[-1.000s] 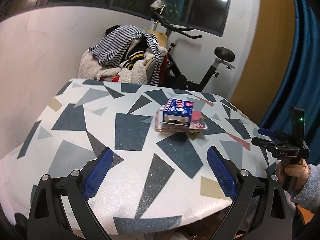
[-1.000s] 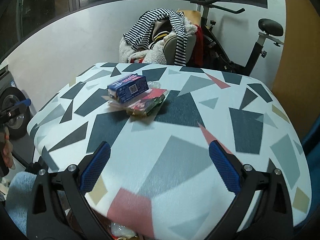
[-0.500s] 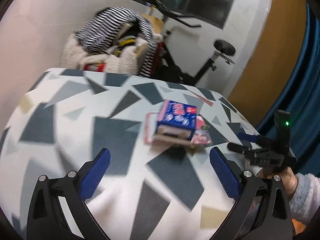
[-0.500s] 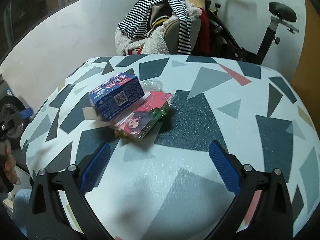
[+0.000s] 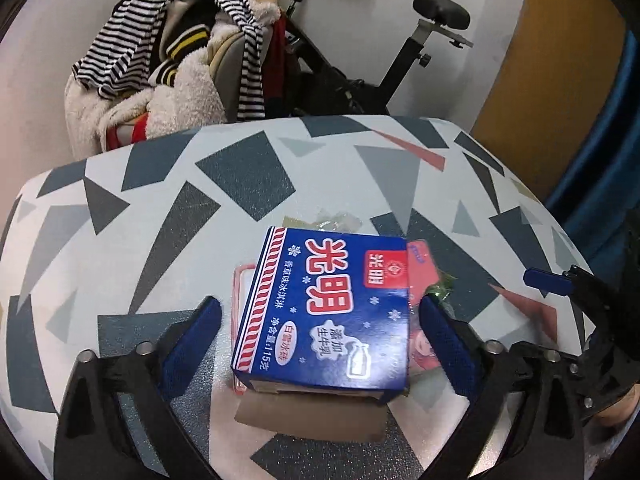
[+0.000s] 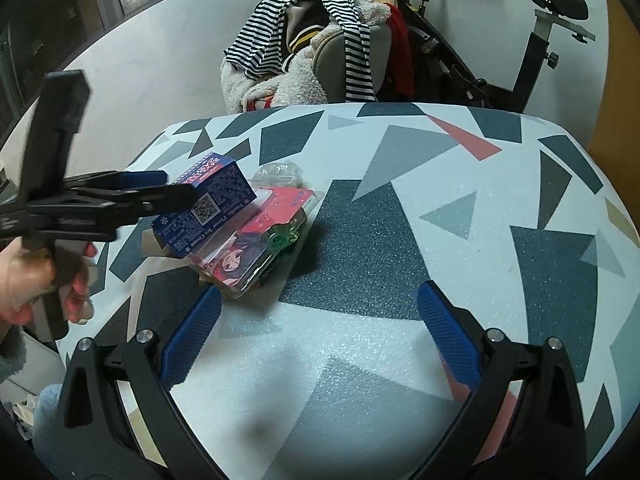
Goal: Collect trash
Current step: 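Grasp the blue-and-white carton box with the left tool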
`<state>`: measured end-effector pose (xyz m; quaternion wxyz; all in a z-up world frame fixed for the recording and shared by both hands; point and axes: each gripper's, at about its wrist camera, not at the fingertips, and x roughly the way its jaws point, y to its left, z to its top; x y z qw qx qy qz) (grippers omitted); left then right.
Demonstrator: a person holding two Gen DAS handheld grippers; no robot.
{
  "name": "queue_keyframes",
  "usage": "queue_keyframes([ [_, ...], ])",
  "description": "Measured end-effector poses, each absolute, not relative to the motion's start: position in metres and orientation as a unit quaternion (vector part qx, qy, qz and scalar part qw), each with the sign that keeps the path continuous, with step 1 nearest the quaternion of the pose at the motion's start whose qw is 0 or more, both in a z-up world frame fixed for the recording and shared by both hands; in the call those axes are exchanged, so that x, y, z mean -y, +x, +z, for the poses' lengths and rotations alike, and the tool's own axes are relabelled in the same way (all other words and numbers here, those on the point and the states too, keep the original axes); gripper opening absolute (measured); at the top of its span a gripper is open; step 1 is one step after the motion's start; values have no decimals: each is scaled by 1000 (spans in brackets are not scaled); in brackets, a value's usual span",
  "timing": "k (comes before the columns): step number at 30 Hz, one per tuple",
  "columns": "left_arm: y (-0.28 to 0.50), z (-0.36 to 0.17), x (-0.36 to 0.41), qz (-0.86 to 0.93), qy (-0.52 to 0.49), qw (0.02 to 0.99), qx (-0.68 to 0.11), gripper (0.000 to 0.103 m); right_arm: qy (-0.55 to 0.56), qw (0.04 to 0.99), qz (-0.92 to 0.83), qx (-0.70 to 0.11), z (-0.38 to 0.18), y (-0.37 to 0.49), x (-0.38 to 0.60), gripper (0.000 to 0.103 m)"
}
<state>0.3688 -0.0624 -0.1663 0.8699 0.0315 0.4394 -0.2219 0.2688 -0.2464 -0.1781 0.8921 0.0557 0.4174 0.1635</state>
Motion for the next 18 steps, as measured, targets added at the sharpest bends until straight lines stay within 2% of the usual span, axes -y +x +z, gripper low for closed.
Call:
queue_keyframes([
  [9, 329, -125, 4, -221, -15, 901, -373, 77, 51, 885, 193, -421, -176, 280, 236, 92],
  [13, 298, -120, -16, -207, -5, 912, -354, 77, 53, 878, 216, -424, -179, 280, 222, 86],
  [15, 282, -123, -23, -198, 2, 917, -347, 77, 82, 867, 231, -434, -186, 278, 219, 80],
  [17, 272, -126, -30, -197, -8, 916, -350, 77, 110, 857, 240, -442, -189, 278, 217, 65],
  [18, 269, -128, -31, -199, -15, 914, -352, 77, 133, 851, 242, -447, -193, 277, 216, 61],
])
